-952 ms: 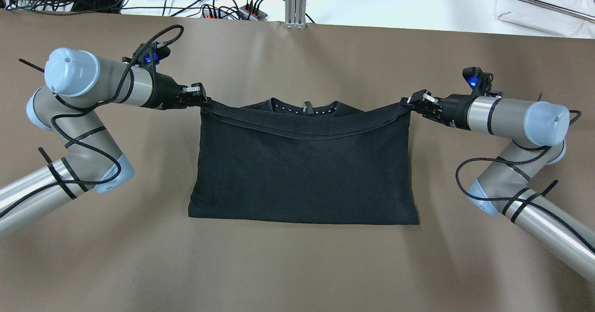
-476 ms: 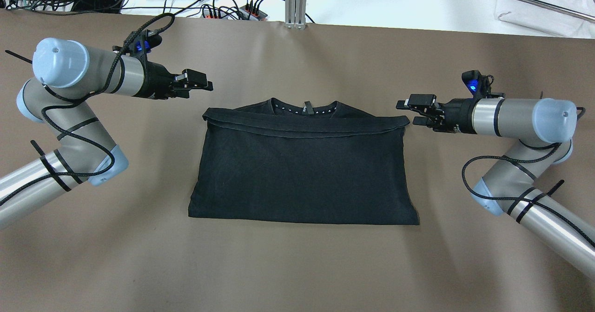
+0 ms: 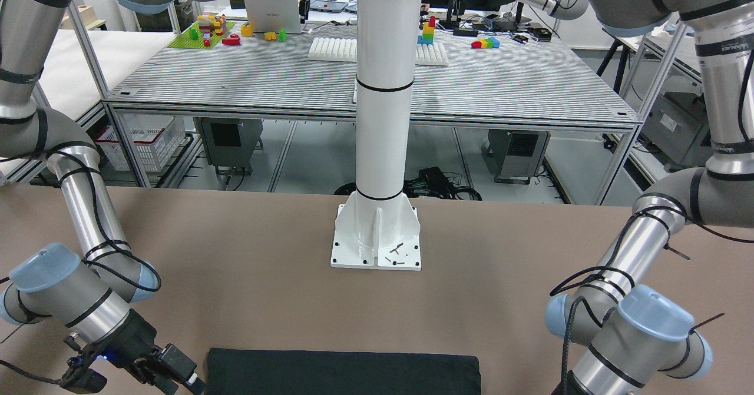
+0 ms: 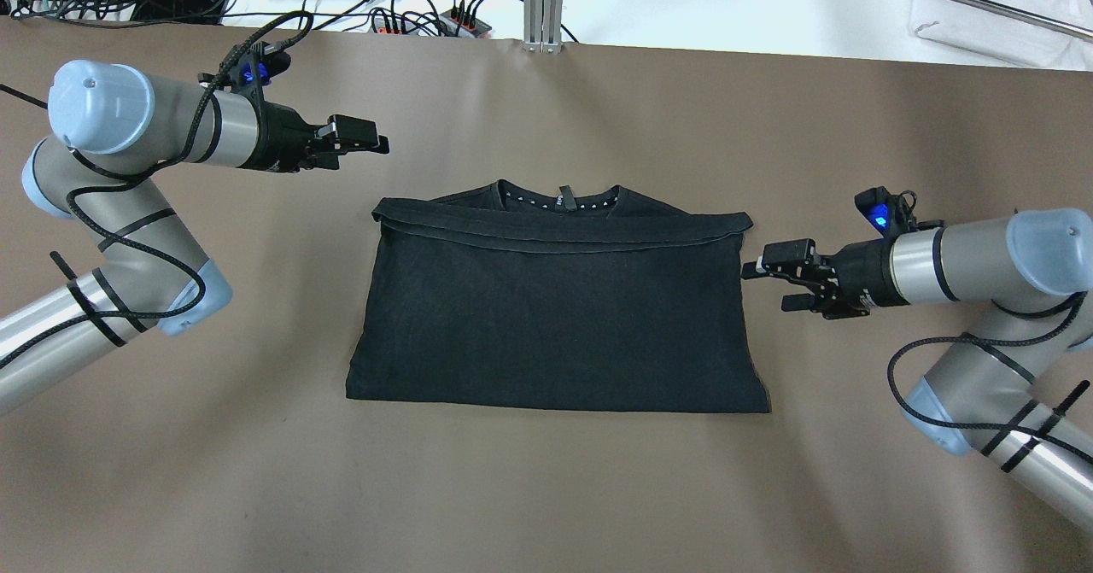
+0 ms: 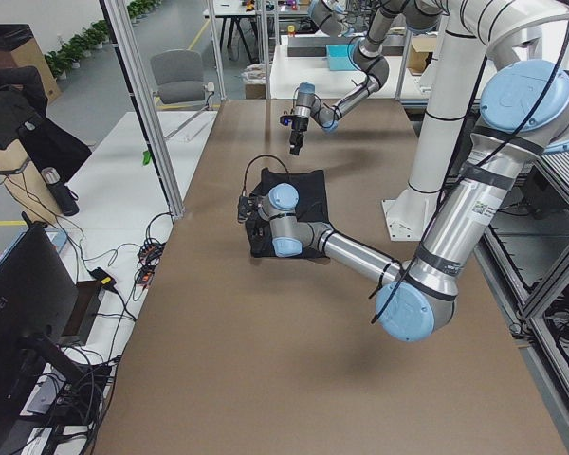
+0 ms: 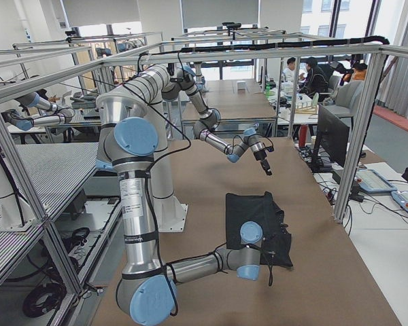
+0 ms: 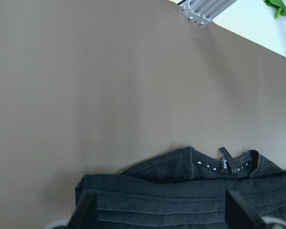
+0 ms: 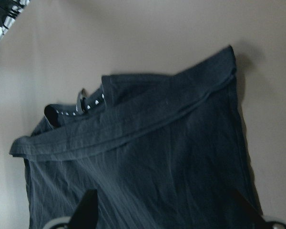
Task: Fold clothes
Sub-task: 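Move the right gripper to the folded bundle's corner nearest the robot and grasp, then drag the bundle corner with the right gripper toward the robot, rotating it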
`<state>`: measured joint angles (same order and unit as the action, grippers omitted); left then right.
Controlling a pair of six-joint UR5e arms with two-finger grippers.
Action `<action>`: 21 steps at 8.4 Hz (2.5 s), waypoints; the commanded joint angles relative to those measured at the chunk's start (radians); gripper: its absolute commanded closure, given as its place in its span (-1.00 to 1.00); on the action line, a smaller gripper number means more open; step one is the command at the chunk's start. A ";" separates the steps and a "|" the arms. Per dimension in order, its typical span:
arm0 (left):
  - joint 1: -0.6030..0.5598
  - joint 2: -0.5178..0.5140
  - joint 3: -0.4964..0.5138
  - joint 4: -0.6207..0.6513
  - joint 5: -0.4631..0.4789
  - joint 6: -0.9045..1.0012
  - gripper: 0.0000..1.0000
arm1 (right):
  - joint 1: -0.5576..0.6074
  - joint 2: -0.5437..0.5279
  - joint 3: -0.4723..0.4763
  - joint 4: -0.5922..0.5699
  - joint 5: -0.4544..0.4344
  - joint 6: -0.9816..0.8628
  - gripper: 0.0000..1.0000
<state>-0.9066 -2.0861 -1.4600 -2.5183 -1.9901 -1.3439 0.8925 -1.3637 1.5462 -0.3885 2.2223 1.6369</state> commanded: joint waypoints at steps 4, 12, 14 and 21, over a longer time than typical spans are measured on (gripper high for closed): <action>0.000 0.004 -0.026 0.001 0.027 0.000 -0.89 | -0.188 -0.117 0.034 -0.050 -0.083 -0.009 -0.88; 0.003 0.005 -0.020 0.004 0.042 0.002 -0.89 | -0.224 -0.118 0.031 -0.050 -0.096 -0.020 -0.02; 0.003 0.001 -0.020 0.003 0.042 0.002 -0.89 | -0.224 -0.114 0.037 -0.049 -0.086 -0.020 1.00; 0.002 -0.002 -0.022 0.003 0.054 0.003 -0.89 | -0.306 -0.204 0.288 -0.033 -0.035 -0.043 1.00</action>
<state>-0.9041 -2.0872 -1.4795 -2.5157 -1.9410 -1.3410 0.6479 -1.5313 1.7297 -0.4301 2.1682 1.5947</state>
